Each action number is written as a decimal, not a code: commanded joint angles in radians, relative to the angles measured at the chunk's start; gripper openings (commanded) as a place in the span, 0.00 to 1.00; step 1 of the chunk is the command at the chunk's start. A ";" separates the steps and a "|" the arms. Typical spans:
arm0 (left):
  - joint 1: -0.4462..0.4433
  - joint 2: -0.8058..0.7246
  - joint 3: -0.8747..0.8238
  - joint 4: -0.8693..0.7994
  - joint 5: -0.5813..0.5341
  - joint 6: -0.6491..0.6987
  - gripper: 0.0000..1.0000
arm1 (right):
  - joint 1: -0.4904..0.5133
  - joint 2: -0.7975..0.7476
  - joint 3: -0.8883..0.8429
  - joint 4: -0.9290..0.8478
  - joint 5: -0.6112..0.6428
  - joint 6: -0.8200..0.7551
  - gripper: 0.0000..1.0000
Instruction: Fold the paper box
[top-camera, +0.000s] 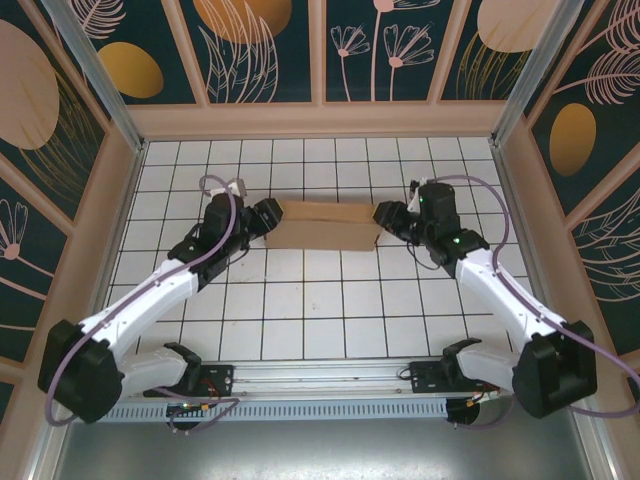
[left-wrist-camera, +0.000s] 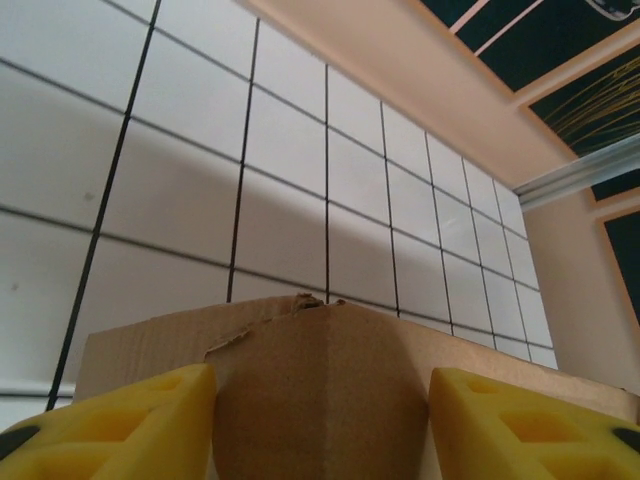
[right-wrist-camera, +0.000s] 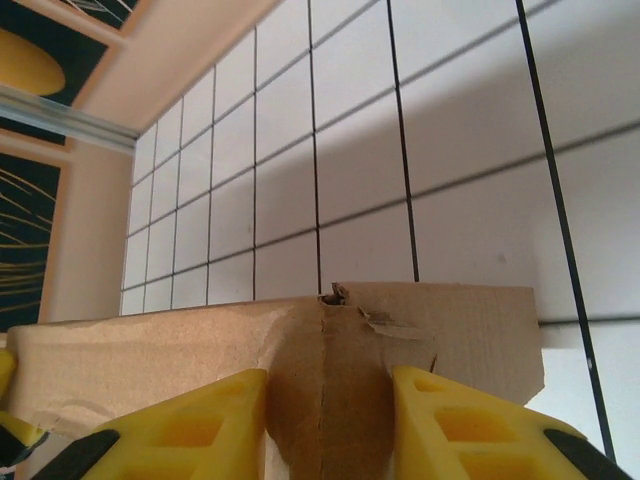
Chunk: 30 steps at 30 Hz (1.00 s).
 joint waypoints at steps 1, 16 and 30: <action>-0.001 0.067 0.060 0.178 0.123 0.025 0.56 | -0.015 0.061 0.073 0.125 -0.126 -0.050 0.34; 0.080 0.214 0.026 0.279 0.156 -0.012 0.57 | -0.080 0.255 0.108 0.178 -0.151 -0.107 0.34; 0.115 0.205 0.029 0.213 0.113 -0.028 0.91 | -0.086 0.286 0.172 0.120 -0.124 -0.146 0.59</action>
